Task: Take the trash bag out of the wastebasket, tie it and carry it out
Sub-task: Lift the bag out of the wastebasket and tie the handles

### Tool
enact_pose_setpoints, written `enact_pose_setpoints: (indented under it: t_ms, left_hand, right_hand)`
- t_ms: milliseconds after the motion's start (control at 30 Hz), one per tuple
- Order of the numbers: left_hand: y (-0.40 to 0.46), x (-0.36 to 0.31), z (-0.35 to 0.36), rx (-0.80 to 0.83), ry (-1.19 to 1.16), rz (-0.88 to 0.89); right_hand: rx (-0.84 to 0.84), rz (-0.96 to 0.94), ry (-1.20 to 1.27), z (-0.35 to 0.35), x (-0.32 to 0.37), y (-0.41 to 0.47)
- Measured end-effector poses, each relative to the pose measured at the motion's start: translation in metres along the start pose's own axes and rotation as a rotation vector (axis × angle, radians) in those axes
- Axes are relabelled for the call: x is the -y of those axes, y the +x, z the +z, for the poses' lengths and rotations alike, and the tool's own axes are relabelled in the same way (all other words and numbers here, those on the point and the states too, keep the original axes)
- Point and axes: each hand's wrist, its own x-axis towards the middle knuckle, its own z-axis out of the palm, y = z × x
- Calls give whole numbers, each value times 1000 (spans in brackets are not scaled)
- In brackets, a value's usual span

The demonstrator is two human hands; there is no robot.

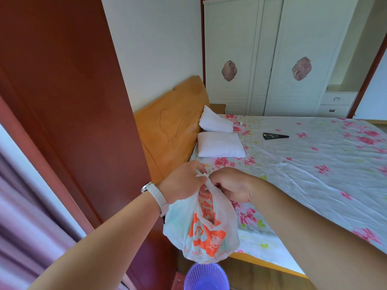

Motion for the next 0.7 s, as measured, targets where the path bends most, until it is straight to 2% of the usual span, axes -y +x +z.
enact_pose_setpoints:
  t_ms: [167,300,400,500,633,700]
  left_hand:
    - [4,0,-1,24,60,-68]
    - [8,0,-3,96,-74,-184]
    - [7,1,-6,135,-232,-255]
    - [5,6,-9,122,-388,-283]
    - [7,6,-10,43,-589,-327]
    - [7,7,-13,18,-643,-337]
  right_hand:
    - [53,0,-84,-2,-2,-8]
    - [99,-66,-229,3,-4,-11]
    - [-4,-144,-481,10,-2,-16]
    - [-181,-226,-727,17,-9,-15]
    - [-440,-435,-800,28,-19,-13]
    - [-517,-515,-816,31,-20,-12]
